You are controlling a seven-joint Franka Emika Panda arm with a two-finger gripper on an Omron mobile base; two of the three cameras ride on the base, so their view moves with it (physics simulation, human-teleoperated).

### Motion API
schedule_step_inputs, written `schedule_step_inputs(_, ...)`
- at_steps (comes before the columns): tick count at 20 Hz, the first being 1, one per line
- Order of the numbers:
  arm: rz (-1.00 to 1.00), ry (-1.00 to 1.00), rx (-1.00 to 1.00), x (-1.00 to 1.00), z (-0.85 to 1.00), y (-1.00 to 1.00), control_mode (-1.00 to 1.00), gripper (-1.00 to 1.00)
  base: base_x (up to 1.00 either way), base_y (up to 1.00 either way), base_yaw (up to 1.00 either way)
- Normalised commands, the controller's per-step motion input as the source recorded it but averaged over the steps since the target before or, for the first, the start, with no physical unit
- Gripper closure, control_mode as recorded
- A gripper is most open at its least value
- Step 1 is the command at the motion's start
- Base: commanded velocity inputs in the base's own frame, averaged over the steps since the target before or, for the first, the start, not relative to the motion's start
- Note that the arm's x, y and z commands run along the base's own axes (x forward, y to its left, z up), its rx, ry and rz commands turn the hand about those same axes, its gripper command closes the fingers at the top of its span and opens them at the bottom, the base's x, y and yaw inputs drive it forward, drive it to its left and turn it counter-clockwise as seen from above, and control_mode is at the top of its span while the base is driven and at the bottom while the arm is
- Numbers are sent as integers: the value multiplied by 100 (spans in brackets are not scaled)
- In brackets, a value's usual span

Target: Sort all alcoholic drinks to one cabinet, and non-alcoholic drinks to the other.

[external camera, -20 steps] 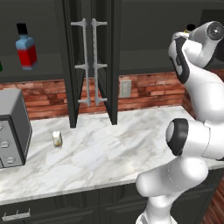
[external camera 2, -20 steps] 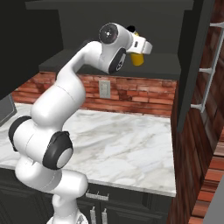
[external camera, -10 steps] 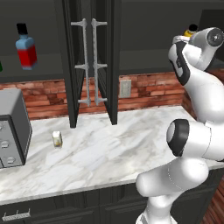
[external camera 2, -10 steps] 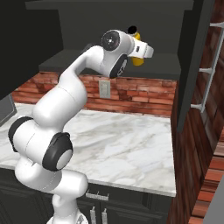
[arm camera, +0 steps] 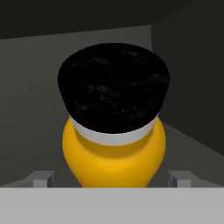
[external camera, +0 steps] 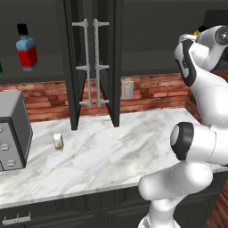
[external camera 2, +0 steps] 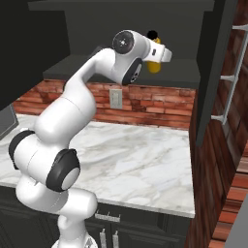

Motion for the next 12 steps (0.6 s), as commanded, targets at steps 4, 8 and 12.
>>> schedule_step_inputs(4,0,0,0,1,4,0,-100,-100,0,0,0)
schedule_step_inputs(8,2,3,0,26,0,0,-100,-100,0,0,0)
schedule_step_inputs(12,4,3,0,50,0,0,-100,-100,0,0,0)
